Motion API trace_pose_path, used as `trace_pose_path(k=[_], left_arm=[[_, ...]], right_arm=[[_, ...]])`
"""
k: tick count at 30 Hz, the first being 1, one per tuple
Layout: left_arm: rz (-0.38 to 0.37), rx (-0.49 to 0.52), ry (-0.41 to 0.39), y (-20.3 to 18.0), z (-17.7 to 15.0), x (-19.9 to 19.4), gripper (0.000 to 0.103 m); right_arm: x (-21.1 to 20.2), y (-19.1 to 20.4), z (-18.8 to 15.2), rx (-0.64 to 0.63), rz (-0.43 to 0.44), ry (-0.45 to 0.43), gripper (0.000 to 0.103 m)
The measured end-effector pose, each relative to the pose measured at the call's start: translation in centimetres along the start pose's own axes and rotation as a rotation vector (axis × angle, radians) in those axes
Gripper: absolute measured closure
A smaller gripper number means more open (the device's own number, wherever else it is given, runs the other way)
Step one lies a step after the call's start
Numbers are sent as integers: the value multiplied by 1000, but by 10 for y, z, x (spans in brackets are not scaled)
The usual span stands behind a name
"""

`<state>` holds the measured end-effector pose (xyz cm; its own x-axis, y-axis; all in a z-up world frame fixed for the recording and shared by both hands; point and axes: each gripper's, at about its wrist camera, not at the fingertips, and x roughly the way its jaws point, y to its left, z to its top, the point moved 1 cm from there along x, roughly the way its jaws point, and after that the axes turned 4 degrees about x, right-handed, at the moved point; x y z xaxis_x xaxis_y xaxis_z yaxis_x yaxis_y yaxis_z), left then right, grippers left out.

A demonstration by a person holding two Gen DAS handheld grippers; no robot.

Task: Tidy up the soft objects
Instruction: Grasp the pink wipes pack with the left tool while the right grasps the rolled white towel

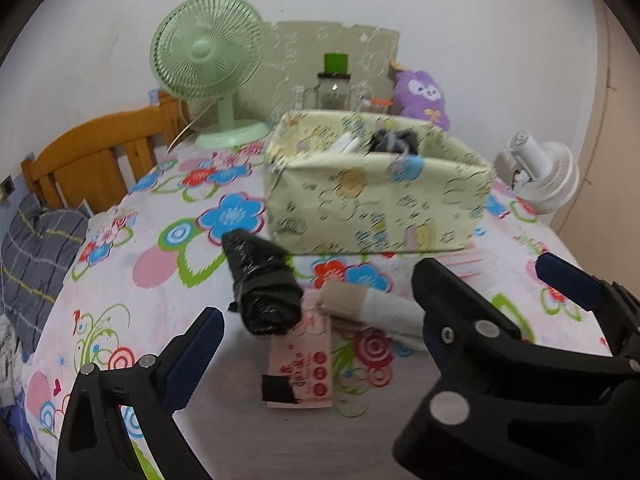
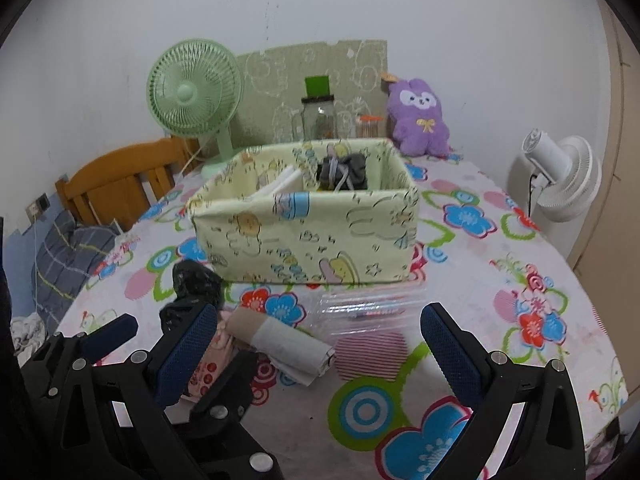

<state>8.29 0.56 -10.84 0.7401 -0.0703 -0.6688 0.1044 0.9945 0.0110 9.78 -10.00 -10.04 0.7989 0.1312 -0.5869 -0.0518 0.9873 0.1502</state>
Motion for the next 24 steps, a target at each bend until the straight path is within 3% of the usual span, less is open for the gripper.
trace_pose_path(k=[9,15,19,23,24], left_arm=[[1,-62,74,15,-13,24,7],[-14,-87,102,15,-20,31,19],[-9,-71,93,11,-22,32,32],[41,-47,89,10,-24,31,56],[42,-45,89,11,-23,31,58]], right_arm=[[23,4,-12,-13,-1,59,0],[33,2,-17,-5,-6,90,0],[37,6,-19,-28,-18,100,0],[43,10,-21,-53,-25,116,0],[44,12,-22,-59,-22,121,0]])
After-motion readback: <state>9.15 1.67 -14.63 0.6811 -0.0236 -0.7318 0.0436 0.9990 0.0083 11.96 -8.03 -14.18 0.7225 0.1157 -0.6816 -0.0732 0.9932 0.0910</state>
